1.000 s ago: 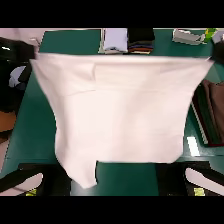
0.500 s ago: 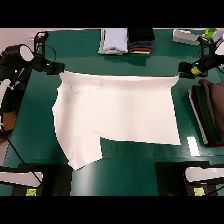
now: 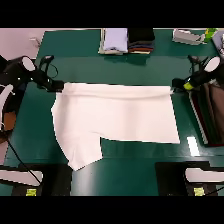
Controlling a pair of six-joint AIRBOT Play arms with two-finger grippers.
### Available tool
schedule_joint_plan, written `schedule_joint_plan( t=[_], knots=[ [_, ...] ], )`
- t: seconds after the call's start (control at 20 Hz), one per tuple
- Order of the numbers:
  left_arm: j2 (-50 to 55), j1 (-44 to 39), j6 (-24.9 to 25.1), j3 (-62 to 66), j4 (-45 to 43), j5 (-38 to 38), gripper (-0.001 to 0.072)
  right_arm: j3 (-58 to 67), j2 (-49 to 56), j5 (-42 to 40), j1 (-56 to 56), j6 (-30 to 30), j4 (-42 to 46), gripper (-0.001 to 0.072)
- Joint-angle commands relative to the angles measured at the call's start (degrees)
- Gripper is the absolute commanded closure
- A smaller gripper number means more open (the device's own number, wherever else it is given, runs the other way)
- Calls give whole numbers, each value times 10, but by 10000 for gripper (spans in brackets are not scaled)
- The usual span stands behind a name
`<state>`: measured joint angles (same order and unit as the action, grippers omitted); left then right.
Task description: Fold the shirts.
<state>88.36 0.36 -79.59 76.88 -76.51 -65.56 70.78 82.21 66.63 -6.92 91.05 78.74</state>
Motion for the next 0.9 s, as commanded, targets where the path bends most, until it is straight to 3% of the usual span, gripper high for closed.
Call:
schedule_joint_plan(
  t=[0.0,0.05,0.1,0.15,0.35,0.65,0.7,0.75,0.85],
  knots=[
    [0,2,0,-40,27,-5,683,-73,-7,-38,18,0,-10,694],
    [-1,2,0,-37,26,-14,586,-78,-7,-43,25,0,-12,673],
    [-1,2,-3,-33,25,-23,283,-77,-7,-45,32,0,-11,471],
    [-1,2,-21,-23,13,-39,215,-69,-7,-41,35,0,-12,319],
    [-71,2,-44,-5,-32,-79,228,-28,-29,43,31,-1,11,317],
    [-274,0,-73,-176,-21,-83,229,-213,-202,70,-36,0,39,317],
    [-300,0,-74,-210,-16,-84,229,-250,-229,78,-55,0,39,298],
    [-320,0,-75,-239,-8,-84,229,-281,-251,86,-71,0,38,217],
    [-346,0,-76,-284,12,-83,229,-335,-286,96,-100,0,37,202]
  ],
)
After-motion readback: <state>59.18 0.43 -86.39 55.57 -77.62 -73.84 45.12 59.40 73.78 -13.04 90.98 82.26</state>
